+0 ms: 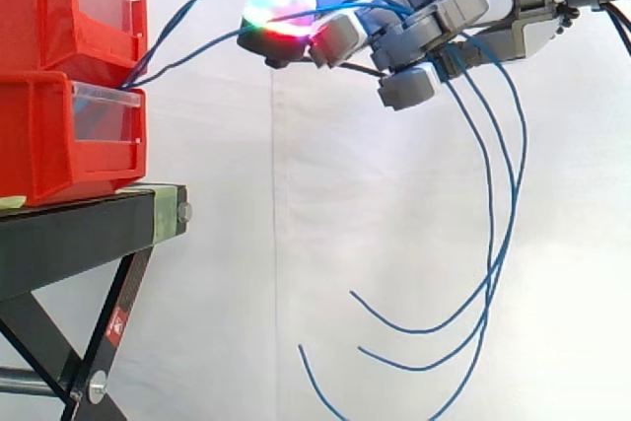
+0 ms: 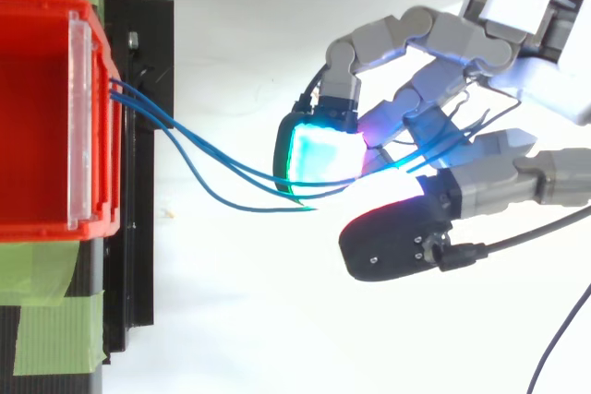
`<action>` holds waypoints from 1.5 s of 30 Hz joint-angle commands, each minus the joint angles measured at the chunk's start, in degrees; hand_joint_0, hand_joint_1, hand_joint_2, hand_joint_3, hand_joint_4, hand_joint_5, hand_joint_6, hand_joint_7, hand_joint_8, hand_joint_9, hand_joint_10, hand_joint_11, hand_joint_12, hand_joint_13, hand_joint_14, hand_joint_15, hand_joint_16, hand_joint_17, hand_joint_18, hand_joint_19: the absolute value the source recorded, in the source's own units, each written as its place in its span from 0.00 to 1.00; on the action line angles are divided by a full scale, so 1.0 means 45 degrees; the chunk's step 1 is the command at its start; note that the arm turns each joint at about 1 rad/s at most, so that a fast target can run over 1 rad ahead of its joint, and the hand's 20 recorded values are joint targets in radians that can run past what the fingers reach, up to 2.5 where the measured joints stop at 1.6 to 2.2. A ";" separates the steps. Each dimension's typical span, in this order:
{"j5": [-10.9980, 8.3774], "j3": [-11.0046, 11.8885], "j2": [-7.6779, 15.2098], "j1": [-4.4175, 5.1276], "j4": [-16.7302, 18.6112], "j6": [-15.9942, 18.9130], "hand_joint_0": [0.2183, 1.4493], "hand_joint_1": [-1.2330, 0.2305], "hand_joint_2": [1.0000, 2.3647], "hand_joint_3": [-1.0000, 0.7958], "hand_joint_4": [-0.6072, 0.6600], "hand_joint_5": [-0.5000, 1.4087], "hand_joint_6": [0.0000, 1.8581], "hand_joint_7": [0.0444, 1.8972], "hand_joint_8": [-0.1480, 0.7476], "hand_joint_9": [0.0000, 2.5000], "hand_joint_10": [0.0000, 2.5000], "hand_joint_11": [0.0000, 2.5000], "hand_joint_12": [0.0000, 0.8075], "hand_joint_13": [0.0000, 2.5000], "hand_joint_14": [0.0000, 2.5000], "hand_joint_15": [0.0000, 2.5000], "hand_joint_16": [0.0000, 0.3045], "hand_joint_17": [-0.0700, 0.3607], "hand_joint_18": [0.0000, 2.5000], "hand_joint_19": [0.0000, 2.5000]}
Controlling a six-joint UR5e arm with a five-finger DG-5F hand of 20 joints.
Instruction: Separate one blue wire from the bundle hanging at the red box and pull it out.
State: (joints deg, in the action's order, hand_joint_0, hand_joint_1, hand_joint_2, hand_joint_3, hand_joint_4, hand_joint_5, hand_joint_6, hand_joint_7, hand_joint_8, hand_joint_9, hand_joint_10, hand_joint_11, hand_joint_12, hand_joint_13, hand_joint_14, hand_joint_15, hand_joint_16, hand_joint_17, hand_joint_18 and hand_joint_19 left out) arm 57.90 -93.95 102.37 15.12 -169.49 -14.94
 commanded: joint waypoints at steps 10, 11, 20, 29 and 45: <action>0.0004 -0.0001 0.0005 0.0000 -0.0012 0.0000 0.25 0.40 0.00 0.28 0.70 0.13 0.44 0.56 0.57 0.37 0.00 0.64 0.46 0.41 0.90 0.40 0.18 0.44 0.41 0.59; 0.0004 -0.0001 0.0005 0.0000 -0.0012 0.0000 0.25 0.40 0.00 0.28 0.70 0.13 0.44 0.56 0.58 0.37 0.00 0.65 0.46 0.41 0.90 0.40 0.18 0.44 0.41 0.59; 0.0004 -0.0001 0.0005 0.0000 -0.0032 0.0000 0.31 0.43 0.01 0.35 0.69 0.13 0.45 0.56 0.56 0.39 0.00 0.65 0.43 0.42 0.88 0.42 0.16 0.41 0.41 0.59; 0.0004 -0.0001 0.0005 0.0000 0.0007 0.0000 0.35 0.41 0.01 0.40 0.69 0.14 0.45 0.55 0.55 0.40 0.00 0.65 0.43 0.43 0.87 0.42 0.15 0.40 0.41 0.59; 0.0004 -0.0001 0.0005 0.0000 0.0007 -0.0020 0.39 0.32 0.02 0.46 0.68 0.14 0.46 0.55 0.55 0.38 0.00 0.66 0.44 0.43 0.86 0.44 0.15 0.40 0.40 0.59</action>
State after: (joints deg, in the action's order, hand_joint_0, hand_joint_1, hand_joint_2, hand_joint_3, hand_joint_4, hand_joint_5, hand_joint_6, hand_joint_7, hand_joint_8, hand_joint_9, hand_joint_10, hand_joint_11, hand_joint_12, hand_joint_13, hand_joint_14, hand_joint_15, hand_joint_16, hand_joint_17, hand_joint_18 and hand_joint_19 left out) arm 57.92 -93.95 102.37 15.12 -169.45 -14.97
